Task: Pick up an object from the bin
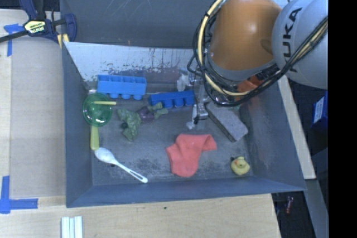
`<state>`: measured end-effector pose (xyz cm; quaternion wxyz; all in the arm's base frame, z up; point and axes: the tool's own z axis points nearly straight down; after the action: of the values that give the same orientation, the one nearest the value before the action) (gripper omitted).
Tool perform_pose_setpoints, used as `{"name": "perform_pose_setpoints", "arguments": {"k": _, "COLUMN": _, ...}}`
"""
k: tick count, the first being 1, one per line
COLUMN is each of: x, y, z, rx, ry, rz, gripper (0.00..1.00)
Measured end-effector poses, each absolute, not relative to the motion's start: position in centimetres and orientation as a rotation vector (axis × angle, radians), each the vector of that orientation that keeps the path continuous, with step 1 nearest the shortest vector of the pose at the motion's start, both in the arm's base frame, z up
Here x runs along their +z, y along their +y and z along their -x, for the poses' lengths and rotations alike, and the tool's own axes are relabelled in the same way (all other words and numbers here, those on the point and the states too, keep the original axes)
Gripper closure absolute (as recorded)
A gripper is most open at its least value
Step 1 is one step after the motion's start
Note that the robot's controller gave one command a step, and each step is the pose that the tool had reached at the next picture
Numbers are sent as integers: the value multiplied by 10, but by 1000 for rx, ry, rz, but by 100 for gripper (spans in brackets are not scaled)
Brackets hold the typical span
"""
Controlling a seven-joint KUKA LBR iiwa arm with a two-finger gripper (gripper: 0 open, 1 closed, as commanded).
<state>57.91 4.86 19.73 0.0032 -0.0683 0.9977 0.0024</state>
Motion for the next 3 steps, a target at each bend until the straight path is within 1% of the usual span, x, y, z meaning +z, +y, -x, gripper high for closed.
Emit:
{"name": "perform_pose_setpoints", "arguments": {"k": 1, "x": 169, "y": 17, "z": -556, "rx": 5, "ry": 3124, "rz": 173, "gripper": 0}}
{"name": "perform_pose_setpoints", "arguments": {"k": 2, "x": 130, "y": -52, "z": -527, "rx": 7, "ry": 3121, "rz": 125, "gripper": 0}}
{"name": "perform_pose_setpoints", "arguments": {"k": 3, "x": 101, "y": -51, "z": -506, "rx": 0, "ry": 3091, "rz": 453, "gripper": 0}}
